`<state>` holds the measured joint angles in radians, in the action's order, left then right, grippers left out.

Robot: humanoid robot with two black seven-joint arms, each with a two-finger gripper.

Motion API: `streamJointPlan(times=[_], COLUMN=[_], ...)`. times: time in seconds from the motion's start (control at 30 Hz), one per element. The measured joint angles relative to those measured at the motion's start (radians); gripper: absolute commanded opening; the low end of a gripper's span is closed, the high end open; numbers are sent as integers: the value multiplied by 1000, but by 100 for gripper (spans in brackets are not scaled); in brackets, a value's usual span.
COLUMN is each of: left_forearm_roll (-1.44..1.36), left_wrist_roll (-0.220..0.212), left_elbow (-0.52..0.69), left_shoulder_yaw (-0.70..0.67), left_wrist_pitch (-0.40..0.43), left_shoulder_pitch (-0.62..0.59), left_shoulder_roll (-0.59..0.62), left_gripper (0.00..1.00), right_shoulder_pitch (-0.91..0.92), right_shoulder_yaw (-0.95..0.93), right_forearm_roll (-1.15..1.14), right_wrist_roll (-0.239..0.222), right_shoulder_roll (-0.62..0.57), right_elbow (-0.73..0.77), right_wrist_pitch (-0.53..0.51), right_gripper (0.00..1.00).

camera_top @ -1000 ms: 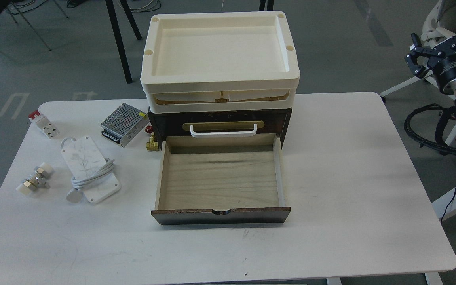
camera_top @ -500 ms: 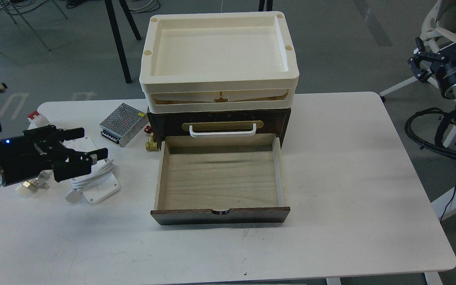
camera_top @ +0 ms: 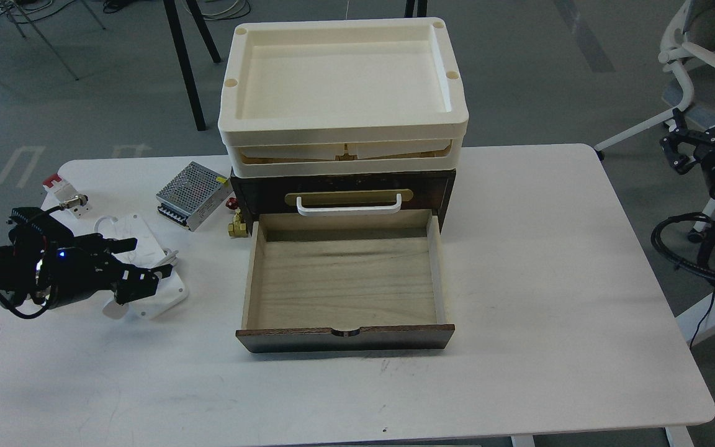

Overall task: Put charging cable into cabinet
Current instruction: 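Close the left gripper on the white cable and adapter, then lift the cable and carry it over the open drawer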

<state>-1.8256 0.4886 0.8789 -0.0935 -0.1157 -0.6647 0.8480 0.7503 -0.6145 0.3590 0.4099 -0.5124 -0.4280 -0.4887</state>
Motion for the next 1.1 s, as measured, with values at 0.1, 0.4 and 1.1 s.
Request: streamJointPlan(times=[0.1, 0.4, 1.1], left_forearm_roll=[0, 6, 9], left_wrist_roll=[0, 0, 0], left_elbow=[-27, -105, -136], left_shoulder_yaw=[34, 48, 50], left_wrist_pitch=[-20, -75, -80], left_shoulder_pitch=[0, 13, 50], left_shoulder_roll=[-12, -49, -65], left_gripper=[79, 65, 0], right_shoulder_pitch=[-1, -3, -14], right_shoulder_yaw=[0, -2, -2], right_forearm_roll=[0, 0, 0], right_wrist_roll=[0, 0, 1], right_shoulder_roll=[-1, -2, -8], right_elbow=[0, 0, 2], right_wrist_pitch=[0, 0, 0], right_gripper=[100, 100, 100])
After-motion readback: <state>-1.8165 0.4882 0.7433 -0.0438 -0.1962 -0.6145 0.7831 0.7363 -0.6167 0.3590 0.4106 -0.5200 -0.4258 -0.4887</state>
